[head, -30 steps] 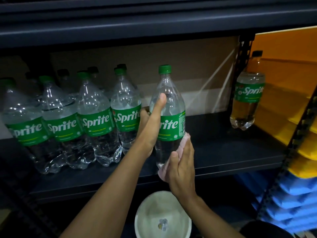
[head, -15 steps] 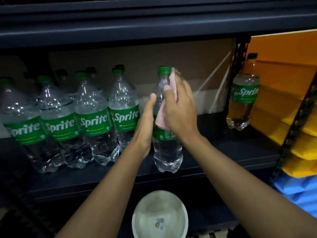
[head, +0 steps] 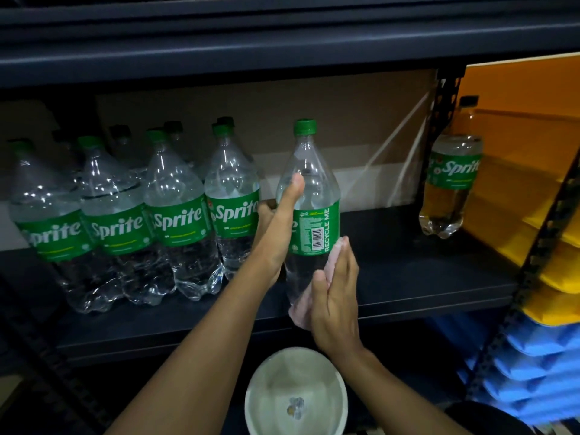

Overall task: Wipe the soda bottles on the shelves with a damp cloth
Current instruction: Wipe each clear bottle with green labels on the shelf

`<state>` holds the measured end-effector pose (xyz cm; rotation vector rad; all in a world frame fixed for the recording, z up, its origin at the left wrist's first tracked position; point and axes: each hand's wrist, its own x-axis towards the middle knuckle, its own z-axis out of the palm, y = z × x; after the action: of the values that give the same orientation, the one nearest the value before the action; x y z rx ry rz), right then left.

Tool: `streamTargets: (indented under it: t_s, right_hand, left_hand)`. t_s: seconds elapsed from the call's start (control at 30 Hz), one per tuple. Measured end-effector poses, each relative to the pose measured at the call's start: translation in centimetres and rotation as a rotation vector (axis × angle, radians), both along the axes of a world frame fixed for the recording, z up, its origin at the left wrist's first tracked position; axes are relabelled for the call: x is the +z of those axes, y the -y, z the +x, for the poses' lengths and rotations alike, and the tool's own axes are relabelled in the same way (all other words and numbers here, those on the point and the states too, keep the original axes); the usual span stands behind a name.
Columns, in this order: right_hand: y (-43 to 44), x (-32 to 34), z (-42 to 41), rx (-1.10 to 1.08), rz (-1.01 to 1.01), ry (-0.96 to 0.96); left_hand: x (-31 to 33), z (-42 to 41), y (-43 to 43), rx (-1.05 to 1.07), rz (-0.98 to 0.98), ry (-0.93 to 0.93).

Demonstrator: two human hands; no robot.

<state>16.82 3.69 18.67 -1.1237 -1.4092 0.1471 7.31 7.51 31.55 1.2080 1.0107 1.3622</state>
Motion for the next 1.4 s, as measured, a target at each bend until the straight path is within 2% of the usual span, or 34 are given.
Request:
streamTargets:
  t_s: [0.17, 0.33, 0.43, 0.6, 0.73, 0.87, 0.97, 1.1, 1.23, 1.4]
  right_hand:
    - [-2.0, 9.3, 0.6, 0.020, 0.057, -0.073]
    - [-3.3, 17.4, 1.1, 0.054, -0.031, -0.042]
    - [-3.2, 16.6, 0.7, 0.014, 0.021, -0.039]
    - [-2.3, 9.4, -1.0, -0.138, 0.210, -0.059]
    - [-1.0, 2.4, -0.7, -0.071, 0.115, -0.048]
    - [-0.1, -0.2, 0.0, 0.003, -0.007, -0.016]
    - [-0.4, 2.1, 0.5, 0.013, 0.012, -0.003]
    - [-1.9, 9.7, 0.9, 0.026, 0.038, -0.071]
    - [-3.1, 16.6, 1.5, 0.074, -0.004, 0.008]
    - [-3.3, 16.5, 1.0, -0.029, 0.114, 0.109]
  left_hand:
    - [-0.3, -0.3, -0.8, -0.053, 0.014, -0.029]
    - [0.8, -0.2, 0.1, -0.156, 0.026, -0.064]
    - [1.1, -0.2, 0.4, -0.145, 0.043, -0.054]
    - [0.7, 0.1, 0.7, -0.073, 0.064, -0.092]
    - [0.4, 0.1, 0.4, -0.021, 0.038, -0.065]
    - [0.3, 0.1, 0.5, -0.008, 0.019, -0.065]
    - [-0.5, -0.3, -0.8, -0.008, 0.009, -0.064]
    - [0.0, -0.2, -0.6, -0.089, 0.047, -0.063]
    - [1.0, -0.1, 0.3, -0.136, 0.024, -0.065]
    - [1.6, -0.1, 1.3, -0.162, 0.072, -0.051]
